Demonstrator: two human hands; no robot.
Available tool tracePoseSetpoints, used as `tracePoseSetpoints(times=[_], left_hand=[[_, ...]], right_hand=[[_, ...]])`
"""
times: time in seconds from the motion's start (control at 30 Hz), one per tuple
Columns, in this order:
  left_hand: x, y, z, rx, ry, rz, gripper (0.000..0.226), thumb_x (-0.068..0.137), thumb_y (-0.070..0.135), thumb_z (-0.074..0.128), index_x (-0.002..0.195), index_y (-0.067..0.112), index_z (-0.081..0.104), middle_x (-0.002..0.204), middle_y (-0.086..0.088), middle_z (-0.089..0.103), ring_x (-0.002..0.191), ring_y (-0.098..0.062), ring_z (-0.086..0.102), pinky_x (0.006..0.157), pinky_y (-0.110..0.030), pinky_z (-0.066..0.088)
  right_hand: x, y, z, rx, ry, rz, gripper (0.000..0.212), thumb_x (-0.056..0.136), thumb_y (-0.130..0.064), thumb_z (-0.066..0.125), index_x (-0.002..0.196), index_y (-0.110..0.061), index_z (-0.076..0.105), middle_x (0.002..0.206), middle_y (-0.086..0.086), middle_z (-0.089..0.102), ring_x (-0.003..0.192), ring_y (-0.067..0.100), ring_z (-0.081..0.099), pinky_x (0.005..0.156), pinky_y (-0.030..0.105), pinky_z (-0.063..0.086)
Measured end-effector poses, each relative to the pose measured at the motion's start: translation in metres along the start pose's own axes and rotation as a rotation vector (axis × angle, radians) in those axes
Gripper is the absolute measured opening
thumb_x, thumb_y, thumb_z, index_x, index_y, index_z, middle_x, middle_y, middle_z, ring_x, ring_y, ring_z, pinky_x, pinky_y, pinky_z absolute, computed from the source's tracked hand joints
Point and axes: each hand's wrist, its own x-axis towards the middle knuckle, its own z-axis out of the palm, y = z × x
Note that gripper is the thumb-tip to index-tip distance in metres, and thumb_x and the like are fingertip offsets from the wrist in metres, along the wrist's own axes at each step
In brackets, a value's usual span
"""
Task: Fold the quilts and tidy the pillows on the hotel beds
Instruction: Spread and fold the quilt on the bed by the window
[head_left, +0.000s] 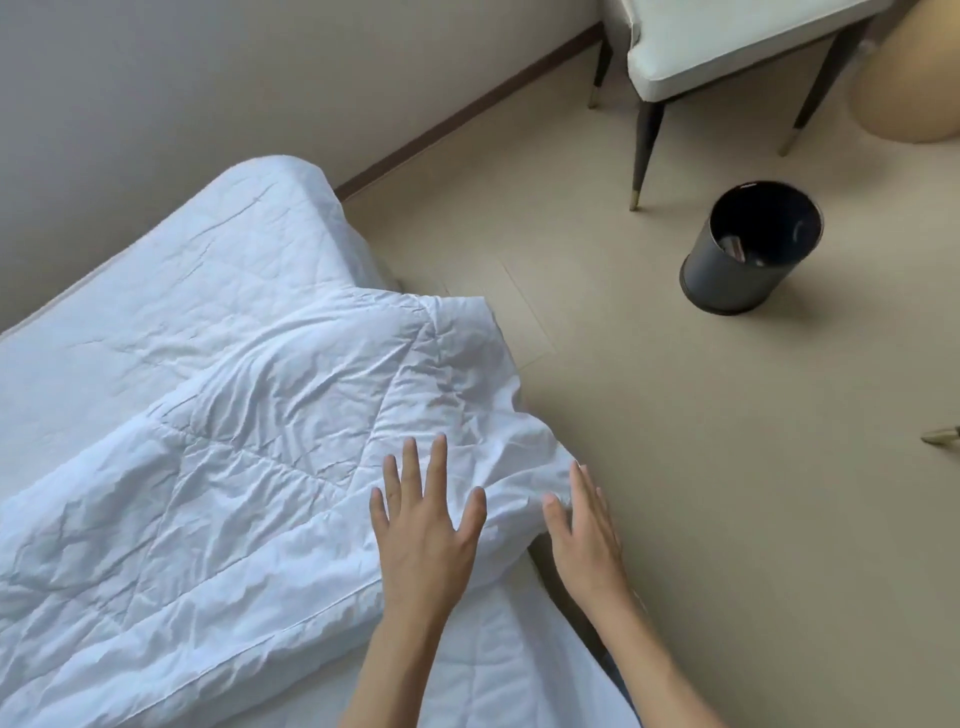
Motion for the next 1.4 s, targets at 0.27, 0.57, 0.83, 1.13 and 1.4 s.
tracePoseSetpoints(times=[0.27, 0.57, 0.83, 1.13, 1.4], left_hand=[[0.069, 0.006, 0.131, 0.118, -0.130, 0.303, 0.074, 0.093, 0.065, 0.025, 0.160, 0.038, 0.013, 0.170, -0.001, 0.009, 0.157, -0.026, 0.003, 0.126, -0.046, 0.009], [0.094, -0.025, 0.175, 0.225, -0.172, 0.404, 0.072, 0.096, 0.065, 0.024, 0.161, 0.034, 0.014, 0.169, -0.003, 0.014, 0.156, -0.028, 0.011, 0.124, -0.045, 0.015], [0.092, -0.027, 0.180, 0.229, -0.172, 0.393, 0.069, 0.097, 0.064, 0.020, 0.160, 0.036, 0.010, 0.169, 0.001, 0.013, 0.157, -0.024, 0.009, 0.125, -0.043, 0.014], [0.097, -0.025, 0.189, 0.258, -0.189, 0.393, 0.069, 0.097, 0.065, 0.016, 0.160, 0.037, 0.006, 0.169, 0.004, 0.014, 0.157, -0.023, 0.009, 0.125, -0.043, 0.014], [0.097, -0.024, 0.190, 0.256, -0.205, 0.395, 0.068, 0.097, 0.063, 0.017, 0.159, 0.039, 0.004, 0.169, 0.006, 0.014, 0.157, -0.022, 0.008, 0.125, -0.042, 0.012]], right_hand=[[0.065, 0.072, 0.056, 0.138, 0.127, 0.039, 0.067, 0.106, -0.049, 0.035, 0.163, -0.027, 0.009, 0.171, -0.008, 0.003, 0.158, 0.011, -0.002, 0.127, 0.042, 0.011], [0.108, 0.102, 0.096, 0.506, 0.172, 0.160, 0.064, 0.107, -0.038, 0.044, 0.162, -0.025, 0.015, 0.171, 0.001, -0.005, 0.158, 0.013, 0.001, 0.121, 0.027, 0.016], [0.122, 0.126, 0.105, 0.611, 0.298, 0.247, 0.060, 0.108, -0.039, 0.038, 0.162, -0.020, 0.018, 0.170, 0.001, 0.015, 0.157, 0.014, 0.011, 0.126, 0.036, 0.018], [0.131, 0.139, 0.113, 0.866, 0.171, 0.315, 0.068, 0.106, -0.052, 0.037, 0.163, -0.032, 0.006, 0.168, -0.006, 0.020, 0.143, 0.000, 0.029, 0.111, 0.022, 0.026], [0.145, 0.143, 0.127, 1.233, -0.097, 0.515, 0.051, 0.082, -0.088, 0.043, 0.124, -0.061, 0.051, 0.123, -0.010, 0.073, 0.114, 0.020, 0.070, 0.087, 0.046, 0.058]])
